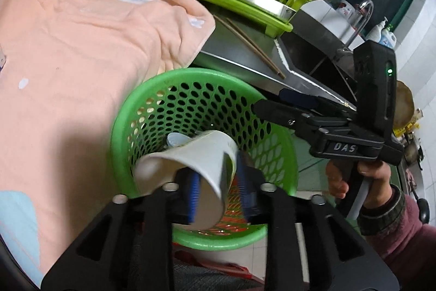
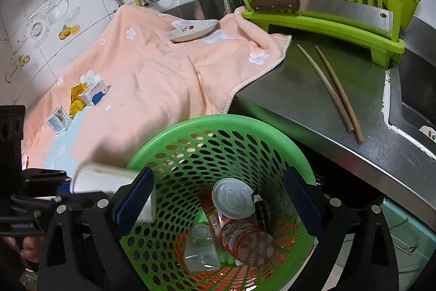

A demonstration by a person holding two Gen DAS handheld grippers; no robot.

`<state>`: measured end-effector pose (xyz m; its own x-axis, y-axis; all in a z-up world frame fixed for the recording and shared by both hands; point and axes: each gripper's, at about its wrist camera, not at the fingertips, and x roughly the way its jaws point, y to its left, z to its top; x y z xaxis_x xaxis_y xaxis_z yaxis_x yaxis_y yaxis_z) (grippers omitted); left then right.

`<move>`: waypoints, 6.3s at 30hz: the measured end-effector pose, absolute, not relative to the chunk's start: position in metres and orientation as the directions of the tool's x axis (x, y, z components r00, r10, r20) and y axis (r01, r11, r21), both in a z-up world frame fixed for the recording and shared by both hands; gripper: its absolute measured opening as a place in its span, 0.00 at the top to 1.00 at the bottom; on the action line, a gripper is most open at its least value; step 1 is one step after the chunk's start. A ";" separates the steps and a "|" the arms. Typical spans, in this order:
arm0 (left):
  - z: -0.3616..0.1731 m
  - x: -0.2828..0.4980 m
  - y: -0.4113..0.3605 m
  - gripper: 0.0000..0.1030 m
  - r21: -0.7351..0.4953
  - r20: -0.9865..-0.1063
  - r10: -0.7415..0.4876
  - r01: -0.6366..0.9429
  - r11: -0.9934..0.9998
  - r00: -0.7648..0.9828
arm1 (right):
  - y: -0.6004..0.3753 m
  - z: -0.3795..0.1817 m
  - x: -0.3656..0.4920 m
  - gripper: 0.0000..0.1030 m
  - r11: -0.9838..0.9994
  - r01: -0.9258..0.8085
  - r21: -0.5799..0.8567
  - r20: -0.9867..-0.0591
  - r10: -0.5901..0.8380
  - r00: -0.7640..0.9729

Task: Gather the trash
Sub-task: 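Carry the lid into the green basket with the right tool while the left drops the cup there, then grasp the white milk carton on the towel with the left tool, then grasp the yellow snack wrapper with the right tool, then drop the wrapper into the green basket with the right tool while the left carries the carton over it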

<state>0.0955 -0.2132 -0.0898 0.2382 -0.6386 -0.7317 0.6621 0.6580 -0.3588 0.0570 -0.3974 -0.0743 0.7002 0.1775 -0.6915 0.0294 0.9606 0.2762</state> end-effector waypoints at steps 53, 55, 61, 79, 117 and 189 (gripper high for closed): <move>-0.034 0.194 0.125 0.15 -0.444 -0.698 -0.174 -0.229 0.866 0.695 | -0.180 -0.034 0.198 0.10 0.850 -0.502 0.156 -0.684 0.460 0.566; -0.034 0.207 0.136 0.15 -0.466 -0.709 -0.162 -0.283 0.838 0.686 | -0.174 -0.033 0.203 0.10 0.841 -0.518 0.154 -0.683 0.470 0.560; -0.041 0.242 0.152 0.15 -0.475 -0.749 -0.120 -0.403 0.782 0.651 | -0.160 -0.036 0.215 0.10 0.819 -0.554 0.150 -0.684 0.491 0.540; -0.087 0.290 0.168 0.15 -0.456 -0.846 -0.119 -0.591 0.665 0.519 | -0.151 -0.053 0.233 0.10 0.804 -0.574 0.155 -0.706 0.497 0.505; -0.085 0.241 0.197 0.59 -0.585 -0.736 -0.385 -0.236 0.776 0.557 | 0.013 -0.019 0.362 0.33 0.724 -0.669 0.168 -0.707 0.561 0.430; -0.052 0.142 -0.099 0.63 -0.655 -0.624 -0.733 0.330 0.679 0.271 | -0.348 -0.029 0.100 0.97 0.976 -0.141 0.167 -0.668 0.218 0.712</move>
<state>0.1424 -0.0991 -0.0521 0.2710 -0.7332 -0.6237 0.3301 0.6794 -0.6553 0.1001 -0.3481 -0.0294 0.7118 0.2177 -0.6678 -0.1414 0.9757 0.1674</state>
